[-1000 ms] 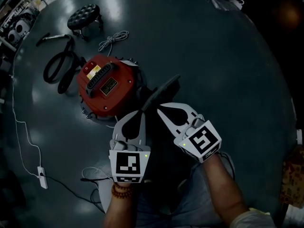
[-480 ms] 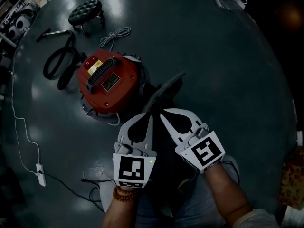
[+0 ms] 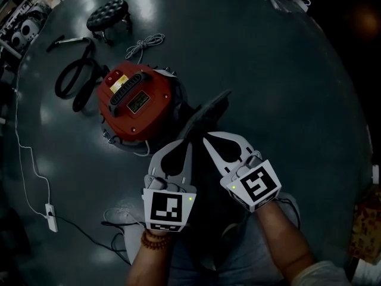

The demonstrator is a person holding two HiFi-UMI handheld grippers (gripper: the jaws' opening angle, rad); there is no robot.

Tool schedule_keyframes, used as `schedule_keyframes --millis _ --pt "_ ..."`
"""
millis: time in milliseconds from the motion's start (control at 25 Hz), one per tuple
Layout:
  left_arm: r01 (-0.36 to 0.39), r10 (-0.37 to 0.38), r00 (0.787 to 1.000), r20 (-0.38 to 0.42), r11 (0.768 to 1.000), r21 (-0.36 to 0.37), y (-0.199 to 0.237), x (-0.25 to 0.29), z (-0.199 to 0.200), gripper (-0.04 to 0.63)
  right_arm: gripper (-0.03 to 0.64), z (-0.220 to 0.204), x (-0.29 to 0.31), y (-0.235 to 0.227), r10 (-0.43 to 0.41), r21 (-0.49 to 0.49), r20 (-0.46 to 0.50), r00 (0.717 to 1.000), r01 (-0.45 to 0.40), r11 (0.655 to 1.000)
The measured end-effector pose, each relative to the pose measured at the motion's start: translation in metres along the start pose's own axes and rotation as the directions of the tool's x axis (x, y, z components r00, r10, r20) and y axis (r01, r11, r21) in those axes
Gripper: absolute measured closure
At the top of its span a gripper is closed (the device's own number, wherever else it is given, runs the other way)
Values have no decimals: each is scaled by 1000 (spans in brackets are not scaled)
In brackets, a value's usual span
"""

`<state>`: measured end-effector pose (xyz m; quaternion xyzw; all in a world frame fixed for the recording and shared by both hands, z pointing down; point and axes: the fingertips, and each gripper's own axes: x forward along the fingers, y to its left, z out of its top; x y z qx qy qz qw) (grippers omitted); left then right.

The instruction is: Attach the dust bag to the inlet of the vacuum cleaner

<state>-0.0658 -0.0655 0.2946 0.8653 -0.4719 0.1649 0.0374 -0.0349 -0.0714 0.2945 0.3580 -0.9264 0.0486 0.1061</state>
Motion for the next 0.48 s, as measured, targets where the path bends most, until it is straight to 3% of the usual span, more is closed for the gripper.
schedule_keyframes --millis 480 --pt "16 -16 1000 -14 1000 4 -3 6 -1 592 606 2 4 -2 -21 -6 -23 1000 21 1000"
